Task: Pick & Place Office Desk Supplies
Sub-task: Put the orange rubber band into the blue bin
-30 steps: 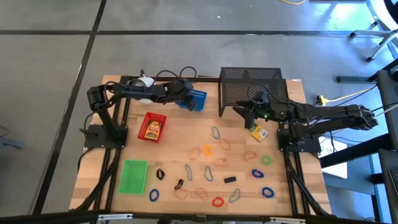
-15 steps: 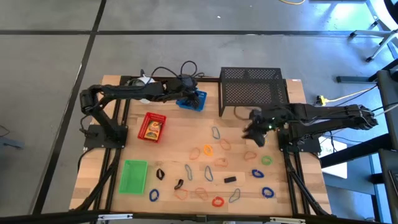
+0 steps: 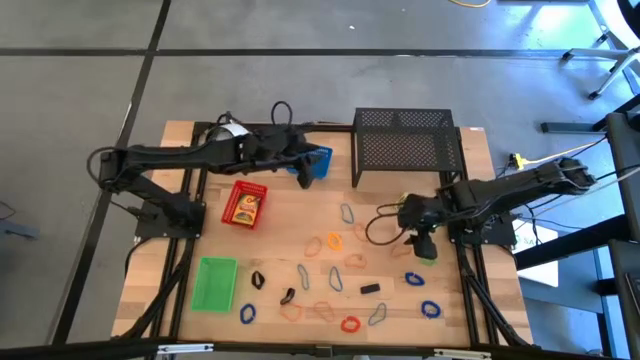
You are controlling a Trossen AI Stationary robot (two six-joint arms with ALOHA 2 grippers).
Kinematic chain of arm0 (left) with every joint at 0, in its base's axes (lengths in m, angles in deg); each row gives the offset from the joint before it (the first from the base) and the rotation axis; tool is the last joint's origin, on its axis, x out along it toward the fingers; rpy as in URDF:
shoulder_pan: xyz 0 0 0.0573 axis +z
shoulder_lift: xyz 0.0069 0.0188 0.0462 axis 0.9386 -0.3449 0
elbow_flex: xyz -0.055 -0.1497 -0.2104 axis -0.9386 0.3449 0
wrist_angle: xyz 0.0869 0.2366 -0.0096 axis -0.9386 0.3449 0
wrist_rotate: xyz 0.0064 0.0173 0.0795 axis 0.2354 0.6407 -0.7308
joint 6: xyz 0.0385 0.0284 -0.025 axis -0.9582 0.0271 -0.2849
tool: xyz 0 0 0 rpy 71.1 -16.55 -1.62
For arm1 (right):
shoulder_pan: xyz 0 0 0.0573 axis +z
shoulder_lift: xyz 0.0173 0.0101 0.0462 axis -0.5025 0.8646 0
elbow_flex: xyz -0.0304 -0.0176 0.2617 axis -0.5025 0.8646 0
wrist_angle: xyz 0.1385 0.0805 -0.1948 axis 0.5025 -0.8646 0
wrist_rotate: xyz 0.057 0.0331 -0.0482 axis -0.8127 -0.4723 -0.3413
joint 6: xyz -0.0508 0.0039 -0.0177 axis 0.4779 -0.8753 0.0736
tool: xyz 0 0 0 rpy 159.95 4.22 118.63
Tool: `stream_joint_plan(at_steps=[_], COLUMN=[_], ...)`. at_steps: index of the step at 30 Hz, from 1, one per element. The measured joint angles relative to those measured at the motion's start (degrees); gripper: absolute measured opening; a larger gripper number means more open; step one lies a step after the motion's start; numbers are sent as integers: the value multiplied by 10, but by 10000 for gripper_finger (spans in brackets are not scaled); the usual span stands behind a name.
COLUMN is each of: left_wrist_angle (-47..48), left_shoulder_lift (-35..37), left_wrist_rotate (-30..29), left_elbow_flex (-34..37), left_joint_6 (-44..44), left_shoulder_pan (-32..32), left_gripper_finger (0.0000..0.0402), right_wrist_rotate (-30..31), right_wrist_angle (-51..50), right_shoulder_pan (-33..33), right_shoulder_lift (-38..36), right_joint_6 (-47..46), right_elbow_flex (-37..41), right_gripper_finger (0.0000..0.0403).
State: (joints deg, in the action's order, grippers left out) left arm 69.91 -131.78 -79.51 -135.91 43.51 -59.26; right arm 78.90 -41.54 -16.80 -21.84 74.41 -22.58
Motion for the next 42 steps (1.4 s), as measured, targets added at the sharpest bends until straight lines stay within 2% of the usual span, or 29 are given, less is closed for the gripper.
stream_joint_plan(at_steps=[8, 17, 21, 25, 28, 31, 38, 42], left_wrist_angle=[2, 1, 2, 2, 3, 3, 8, 24], left_shoulder_lift=[14, 12, 12, 12, 12, 12, 12, 12], left_wrist_rotate=[-47, -59, -59, -59, -63, -71, -74, -89], left_elbow_flex=[0, 0, 0, 0, 0, 0, 0, 0], left_joint_6=[0, 0, 0, 0, 0, 0, -6, -43], left_shoulder_pan=[-49, -77, -87, -93, -94, -94, -94, -94], left_gripper_finger=[143, 143, 143, 143, 143, 143, 143, 143], right_wrist_rotate=[-9, -33, -28, 7, 40, 59, 68, 62], right_wrist_angle=[34, 97, 105, 100, 99, 98, 103, 103], right_shoulder_pan=[26, 61, 79, 93, 100, 104, 106, 110], right_shoulder_lift=[107, 206, 249, 284, 292, 293, 293, 292], right_joint_6=[26, 32, 32, 31, 25, 25, 28, 34], right_elbow_flex=[0, 0, 0, -4, -5, -5, -4, -4], right_gripper_finger=[201, 201, 201, 196, 177, 141, 20, 12])
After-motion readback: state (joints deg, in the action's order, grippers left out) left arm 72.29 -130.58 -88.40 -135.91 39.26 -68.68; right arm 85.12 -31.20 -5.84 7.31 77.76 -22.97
